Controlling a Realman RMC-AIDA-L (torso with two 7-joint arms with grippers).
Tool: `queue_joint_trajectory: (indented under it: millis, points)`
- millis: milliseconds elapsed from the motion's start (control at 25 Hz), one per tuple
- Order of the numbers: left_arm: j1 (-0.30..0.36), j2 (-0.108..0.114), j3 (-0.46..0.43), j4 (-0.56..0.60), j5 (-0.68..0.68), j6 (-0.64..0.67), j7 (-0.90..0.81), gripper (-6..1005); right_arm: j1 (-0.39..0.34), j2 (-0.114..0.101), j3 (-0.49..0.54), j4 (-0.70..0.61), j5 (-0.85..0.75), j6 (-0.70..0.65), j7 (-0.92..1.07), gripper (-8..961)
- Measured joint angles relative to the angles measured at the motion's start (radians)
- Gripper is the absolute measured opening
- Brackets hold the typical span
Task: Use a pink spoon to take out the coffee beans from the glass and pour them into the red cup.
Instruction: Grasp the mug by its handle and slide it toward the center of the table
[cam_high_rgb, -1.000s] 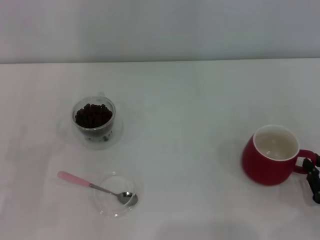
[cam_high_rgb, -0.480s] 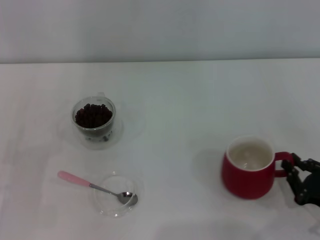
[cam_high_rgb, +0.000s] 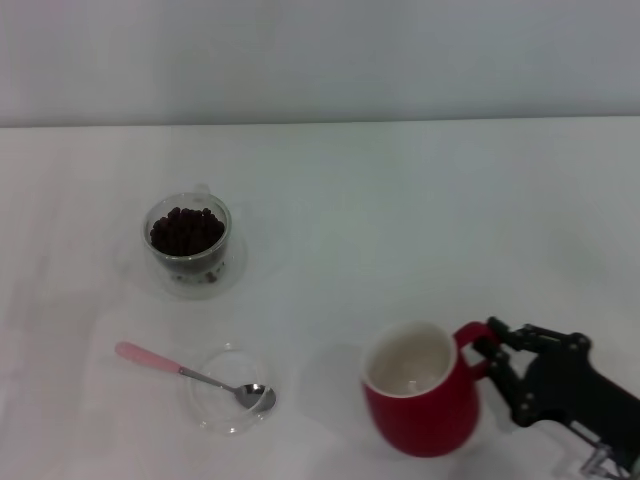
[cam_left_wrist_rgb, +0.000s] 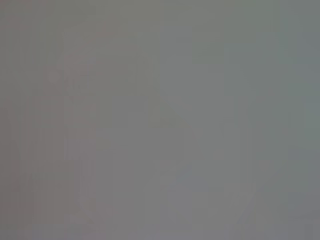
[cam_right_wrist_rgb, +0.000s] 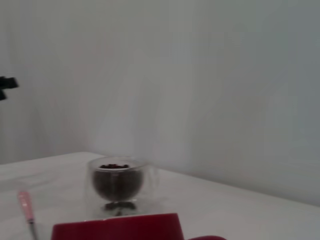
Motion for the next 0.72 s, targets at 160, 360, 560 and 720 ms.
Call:
queue_joint_trajectory:
  millis: [160,360,560,720]
  points:
    - [0.0,0.0,0.0,0.0,0.0,-0.001,0.0,683,0.005,0.001,-0.056,-0.06,0.001,0.061,0.005,168]
    - [0.0,0.0,0.0,0.0,0.0,-0.002,-0.001,684,0.014,0.003,-0.094,-0.103,0.002,0.099,0.003,167]
    - [0.0,0.0,0.0,0.0,0.0,-0.003,-0.001,683,0.019,0.004,-0.1,-0.114,0.002,0.102,-0.001,167]
    - [0.0,0.0,-0.001,0.0,0.0,-0.003,-0.001,684,0.026,0.002,-0.101,-0.108,0.003,0.103,-0.004,167]
